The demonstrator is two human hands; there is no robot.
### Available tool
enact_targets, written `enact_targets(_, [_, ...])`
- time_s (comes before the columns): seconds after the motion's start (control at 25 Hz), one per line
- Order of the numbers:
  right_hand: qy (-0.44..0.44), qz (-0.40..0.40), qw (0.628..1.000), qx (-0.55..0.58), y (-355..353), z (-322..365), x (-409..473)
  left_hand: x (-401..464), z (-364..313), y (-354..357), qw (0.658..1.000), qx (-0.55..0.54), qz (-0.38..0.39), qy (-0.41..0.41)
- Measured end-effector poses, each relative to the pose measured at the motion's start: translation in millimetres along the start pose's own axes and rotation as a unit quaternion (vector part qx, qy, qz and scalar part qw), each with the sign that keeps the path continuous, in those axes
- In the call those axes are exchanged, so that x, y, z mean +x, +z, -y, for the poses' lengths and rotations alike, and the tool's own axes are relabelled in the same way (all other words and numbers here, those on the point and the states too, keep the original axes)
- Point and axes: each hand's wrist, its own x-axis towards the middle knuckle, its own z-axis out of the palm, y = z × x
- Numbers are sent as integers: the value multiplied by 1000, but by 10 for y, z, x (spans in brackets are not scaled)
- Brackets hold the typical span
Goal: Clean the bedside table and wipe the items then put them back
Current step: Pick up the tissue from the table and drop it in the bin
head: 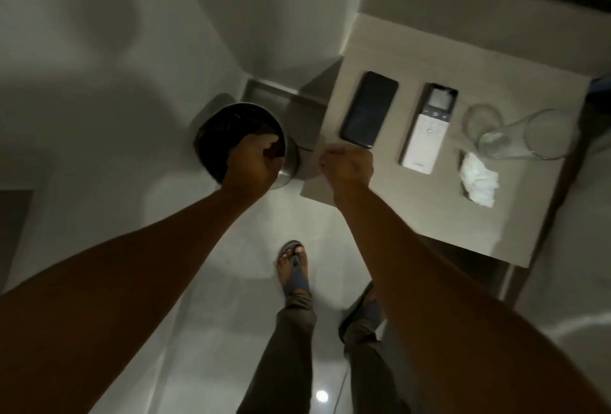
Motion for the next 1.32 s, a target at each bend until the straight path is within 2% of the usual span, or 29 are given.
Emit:
enact_targets(0.08, [51, -82, 989, 115, -689, -188, -16, -84, -494, 311, 997, 4, 16, 79])
enact_targets(0.16, [93, -155, 959, 221, -1409, -386, 20, -183, -1108, 658, 989, -4, 48, 142])
enact_targets(0.28, [132, -232, 924, 275, -2236, -645, 152, -317, -2004, 1259, 970, -32, 111, 212])
enact_targets(0.4, [158, -224, 930, 244, -2481, -805, 399, -332, -2530, 1782, 969, 33, 151, 191])
enact_targets(0.56, [153, -179, 943, 236, -2425, -847, 644, -201, -2701, 2190, 978, 85, 127, 145])
enact_targets(0.68, [140, -159, 946, 244, -2408, -819, 663, -122, -2666, 2265, 984, 46, 121, 124])
enact_targets(0.84, [91, -105, 932, 335, -2350, -703, 405, -201, -2419, 1956, 976, -93, 172, 99])
enact_targets(1.0, [32, 22, 960, 278, -1811, -451, 22, -305, -1885, 1236, 980, -111, 129, 101])
enact_targets(1.16, [-4, 180, 969, 170, -787, -127, -146, -141, -974, 362, 976, -175, 117, -56])
enact_targets(1.32, [35, 236, 966, 100, 310, 105, -172, 2, -20, -264, 960, -191, 39, -202])
